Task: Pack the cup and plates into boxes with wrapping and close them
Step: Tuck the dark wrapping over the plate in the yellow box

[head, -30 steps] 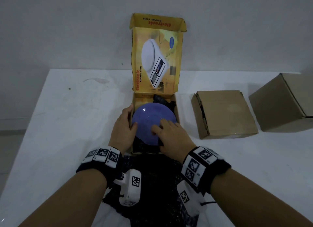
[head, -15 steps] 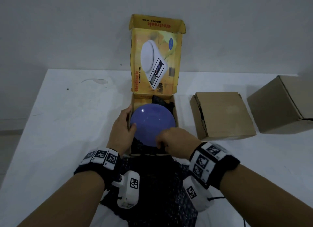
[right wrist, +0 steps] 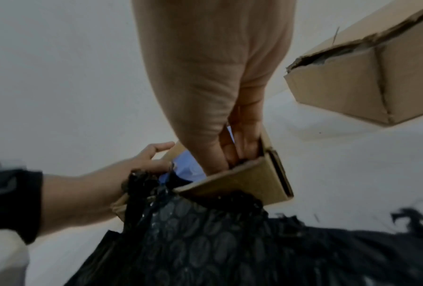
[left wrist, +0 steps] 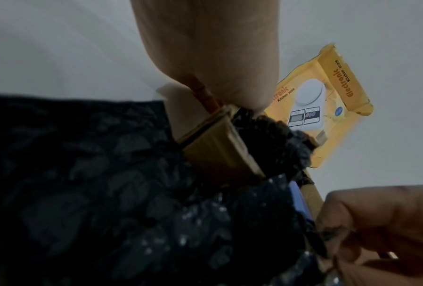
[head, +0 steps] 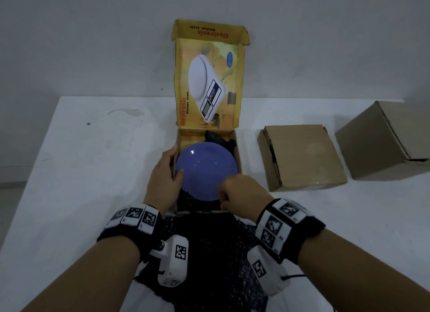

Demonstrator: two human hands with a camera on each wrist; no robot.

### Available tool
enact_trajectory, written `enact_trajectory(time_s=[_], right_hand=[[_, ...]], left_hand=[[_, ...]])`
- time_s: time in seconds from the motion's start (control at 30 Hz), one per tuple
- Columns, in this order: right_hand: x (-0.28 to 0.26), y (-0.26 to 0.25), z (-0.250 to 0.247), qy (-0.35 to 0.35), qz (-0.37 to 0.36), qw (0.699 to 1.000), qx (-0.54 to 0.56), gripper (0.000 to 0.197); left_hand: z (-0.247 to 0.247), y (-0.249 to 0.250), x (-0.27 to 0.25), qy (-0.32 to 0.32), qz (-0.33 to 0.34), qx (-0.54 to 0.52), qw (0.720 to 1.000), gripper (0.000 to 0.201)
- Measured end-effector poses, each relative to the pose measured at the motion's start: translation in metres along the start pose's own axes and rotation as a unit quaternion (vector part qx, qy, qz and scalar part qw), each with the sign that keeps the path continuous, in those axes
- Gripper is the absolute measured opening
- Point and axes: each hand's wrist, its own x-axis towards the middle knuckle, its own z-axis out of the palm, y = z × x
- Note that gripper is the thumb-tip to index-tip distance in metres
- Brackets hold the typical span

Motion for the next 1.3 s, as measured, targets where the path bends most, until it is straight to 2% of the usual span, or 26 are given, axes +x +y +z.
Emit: enact_trajectory(time_s=[0.1, 0.2, 0.27, 0.33, 0.43, 0.53, 0.6, 0.73, 0.8, 0.9, 1.03, 1.17, 1.3], right_hand=[[0.0, -0.001, 0.004, 0.023, -0.016, 1.0, 0.003, 0.016], [-0.001, -0.008, 0.002, 0.059, -0.024, 0.988, 0.14, 0.015], [0.003, -0.018, 0.006, 0.081, -0.014, 0.982, 0.173, 0.019], [0.01, -0.027, 0.013, 0.09, 0.02, 0.983, 0.158, 0.025], [0.024, -0.038, 0.017, 0.107, 0.067, 0.988, 0.091, 0.023], [0.032, -0.045, 0.016, 0.08, 0.081, 0.993, 0.027, 0.033], [0.031, -0.044, 0.011, 0.062, 0.073, 0.995, 0.018, 0.034], [0.012, -0.019, -0.017, 0.044, 0.071, 0.989, 0.12, 0.025], [0.004, -0.004, -0.026, 0.02, 0.065, 0.993, 0.097, 0.014], [-0.001, 0.001, -0.016, -0.021, 0.051, 0.998, 0.035, 0.014], [-0.001, -0.002, -0.009, 0.0, 0.015, 0.999, -0.03, 0.017], [-0.001, 0.002, -0.009, 0.003, 0.026, 0.997, -0.077, 0.013], [-0.004, -0.002, -0.004, 0.02, 0.01, 0.996, -0.087, 0.019]], left_hand=[[0.0, 0.001, -0.001, -0.004, 0.002, -0.006, 1.0, 0.061], [-0.001, 0.005, -0.003, -0.002, 0.009, -0.001, 1.0, 0.059], [-0.002, 0.007, -0.005, 0.005, 0.016, 0.002, 1.0, 0.059], [-0.002, 0.008, -0.006, 0.01, 0.019, -0.004, 1.0, 0.058], [-0.002, 0.008, -0.006, 0.012, 0.025, -0.014, 1.0, 0.061], [-0.002, 0.01, -0.006, 0.014, 0.023, -0.011, 1.0, 0.057], [-0.002, 0.009, -0.006, 0.011, 0.014, -0.007, 1.0, 0.056], [-0.003, 0.007, -0.006, 0.004, 0.013, 0.003, 1.0, 0.058], [-0.003, 0.008, -0.007, 0.005, 0.012, 0.004, 1.0, 0.058], [-0.001, 0.01, -0.008, 0.013, 0.01, 0.005, 1.0, 0.057], [-0.002, 0.011, -0.008, 0.009, 0.007, 0.001, 1.0, 0.056], [-0.002, 0.008, -0.007, 0.003, 0.001, 0.005, 1.0, 0.057], [-0.003, 0.006, -0.006, -0.006, 0.001, 0.003, 1.0, 0.056]])
